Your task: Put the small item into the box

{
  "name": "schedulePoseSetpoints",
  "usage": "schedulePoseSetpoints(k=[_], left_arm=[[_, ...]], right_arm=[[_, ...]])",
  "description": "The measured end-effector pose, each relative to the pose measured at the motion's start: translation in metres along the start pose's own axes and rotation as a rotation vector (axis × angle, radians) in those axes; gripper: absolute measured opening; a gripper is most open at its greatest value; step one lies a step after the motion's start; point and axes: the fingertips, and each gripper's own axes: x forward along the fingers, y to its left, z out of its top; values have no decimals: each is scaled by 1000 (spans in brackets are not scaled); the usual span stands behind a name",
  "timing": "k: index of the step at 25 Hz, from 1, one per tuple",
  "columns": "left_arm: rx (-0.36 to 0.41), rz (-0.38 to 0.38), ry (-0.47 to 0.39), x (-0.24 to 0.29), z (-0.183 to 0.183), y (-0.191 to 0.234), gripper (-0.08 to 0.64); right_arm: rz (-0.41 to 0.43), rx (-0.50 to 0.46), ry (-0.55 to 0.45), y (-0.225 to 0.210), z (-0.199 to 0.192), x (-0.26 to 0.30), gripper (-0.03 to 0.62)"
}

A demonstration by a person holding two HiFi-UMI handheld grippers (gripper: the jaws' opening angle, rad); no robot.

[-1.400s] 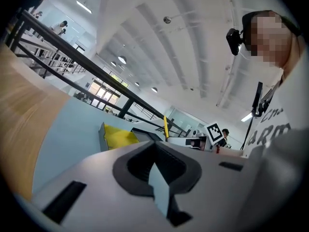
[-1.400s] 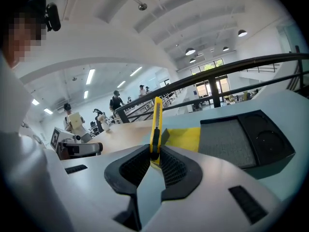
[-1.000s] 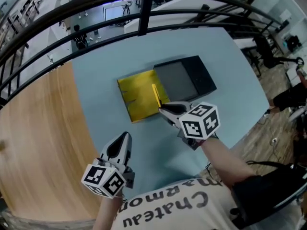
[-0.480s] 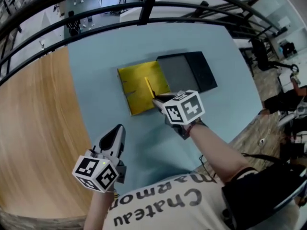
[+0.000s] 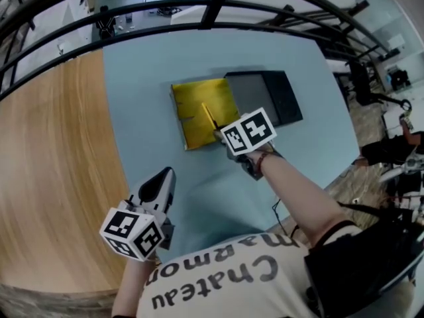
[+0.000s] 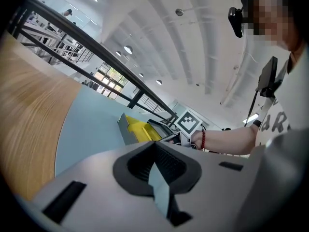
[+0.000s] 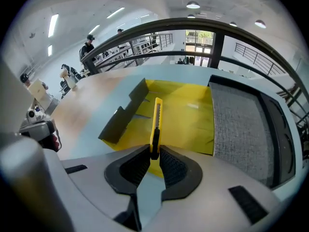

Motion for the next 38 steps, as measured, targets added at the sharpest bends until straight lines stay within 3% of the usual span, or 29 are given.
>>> schedulePoseSetpoints(k=[5,15,23,38], left_arm=[[-17,-3,0,-4,0,-3,2],[-27,4,0,-19,-3,-1,2],[-20,21,-1,-36,-6,-3,2],[-46,7,-27,-50,-16,-7,2]], right_arm=[[25,90,21,-4,1,6,80],[3,102,76,-5,0,8,80],[1,129,176,-5,-5,11,80],[2,146,219,-2,-7,9,80]])
